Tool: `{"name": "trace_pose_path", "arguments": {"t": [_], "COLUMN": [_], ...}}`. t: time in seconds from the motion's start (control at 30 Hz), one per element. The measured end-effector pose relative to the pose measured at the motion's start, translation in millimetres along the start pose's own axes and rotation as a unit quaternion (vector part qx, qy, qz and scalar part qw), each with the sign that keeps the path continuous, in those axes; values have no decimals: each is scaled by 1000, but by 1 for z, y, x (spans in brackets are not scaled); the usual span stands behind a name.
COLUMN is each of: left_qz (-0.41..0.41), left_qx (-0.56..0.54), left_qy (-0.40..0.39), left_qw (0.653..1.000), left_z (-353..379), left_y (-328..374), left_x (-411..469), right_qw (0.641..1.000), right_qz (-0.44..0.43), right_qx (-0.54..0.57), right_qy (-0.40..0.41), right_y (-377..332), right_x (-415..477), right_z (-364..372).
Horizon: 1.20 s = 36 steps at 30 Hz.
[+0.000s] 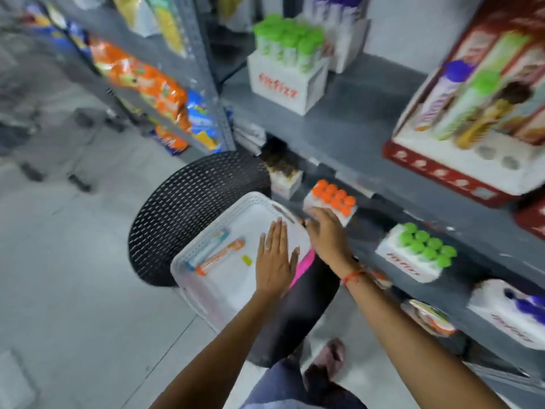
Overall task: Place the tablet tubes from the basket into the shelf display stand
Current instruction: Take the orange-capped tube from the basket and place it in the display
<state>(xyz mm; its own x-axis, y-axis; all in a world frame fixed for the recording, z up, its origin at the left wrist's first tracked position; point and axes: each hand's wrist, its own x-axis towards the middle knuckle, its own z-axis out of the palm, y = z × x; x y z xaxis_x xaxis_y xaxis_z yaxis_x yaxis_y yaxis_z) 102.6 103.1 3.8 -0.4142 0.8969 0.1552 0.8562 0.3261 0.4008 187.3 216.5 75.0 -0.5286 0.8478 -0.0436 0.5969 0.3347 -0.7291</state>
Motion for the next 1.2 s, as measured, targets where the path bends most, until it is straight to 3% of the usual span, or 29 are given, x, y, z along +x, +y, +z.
{"name": "trace_pose_path", "arguments": {"t": [0.13,0.33,0.5,0.6,0.73,0.87,0.97,1.2], "left_qz": [-158,-325,-349,-360,-362,-368,-384,-325], "left_qx": [39,71,41,56,87,103,117,124], "left_qy": [-17,17,33,22,-4,-35,-54,-81], "left_qw": [987,943,936,931,928,923,914,934], "left_z": [-6,-9,-5,-2,-1,-2,-3,-13], "left_y": [-82,-154,-159,-160,-161,-156,-152,-139], "left_x": [-64,-115,-118,-117,-121,-121,-115,-94], "right_qw": [987,927,855,827,819,825,852,970], "right_qz": [-26,-168,-326,-342,-364,-404,-409,-184], "right_qx": [-48,-166,-302,-356,-369,-330,-281,-117], "right_qy": [-151,-293,-268,-268,-246,-216,-169,-110], "right_y": [-3,-28,-61,-62,-59,-56,-59,-53], "right_x": [-4,-11,-25,-27,-17,-18,-11,12], "right_z": [92,194,253,267,266,247,217,101]}}
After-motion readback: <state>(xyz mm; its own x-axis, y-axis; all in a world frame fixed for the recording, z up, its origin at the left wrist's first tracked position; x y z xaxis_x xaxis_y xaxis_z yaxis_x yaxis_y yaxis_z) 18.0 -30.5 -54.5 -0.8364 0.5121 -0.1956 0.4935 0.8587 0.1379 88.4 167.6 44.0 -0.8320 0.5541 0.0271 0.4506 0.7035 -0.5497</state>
